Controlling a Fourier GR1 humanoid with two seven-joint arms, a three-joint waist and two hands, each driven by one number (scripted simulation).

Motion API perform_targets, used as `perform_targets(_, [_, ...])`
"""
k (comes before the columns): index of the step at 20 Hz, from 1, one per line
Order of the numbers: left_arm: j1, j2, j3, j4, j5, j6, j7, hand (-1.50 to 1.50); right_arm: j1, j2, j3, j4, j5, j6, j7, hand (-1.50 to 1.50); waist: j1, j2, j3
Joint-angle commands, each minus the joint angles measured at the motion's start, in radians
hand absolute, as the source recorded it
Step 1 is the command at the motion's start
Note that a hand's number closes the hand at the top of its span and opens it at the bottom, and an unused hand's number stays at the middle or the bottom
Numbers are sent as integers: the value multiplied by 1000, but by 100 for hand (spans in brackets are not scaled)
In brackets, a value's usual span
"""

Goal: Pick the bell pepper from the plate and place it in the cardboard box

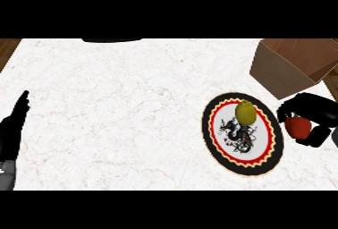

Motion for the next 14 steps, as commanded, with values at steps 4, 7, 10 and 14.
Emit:
perform_targets(4, [10,-11,-6,-14,2,-3,-4,0,24,-222,-333,283,-208,-68,182,150,14,14,6])
perform_targets(7, [-12,-1,-5,-2,4,-21,-4,0,36,-312,-414,340,-251,-149,162,150,23,10,3])
perform_targets(10, [-50,-12,-22,-24,-6,-26,23,0,-2,-328,-458,406,-270,-183,124,150,60,11,2])
perform_targets(14, [-7,-37,-17,34,-15,-12,-57,0,-9,-366,-548,383,-347,-250,-30,150,54,9,0])
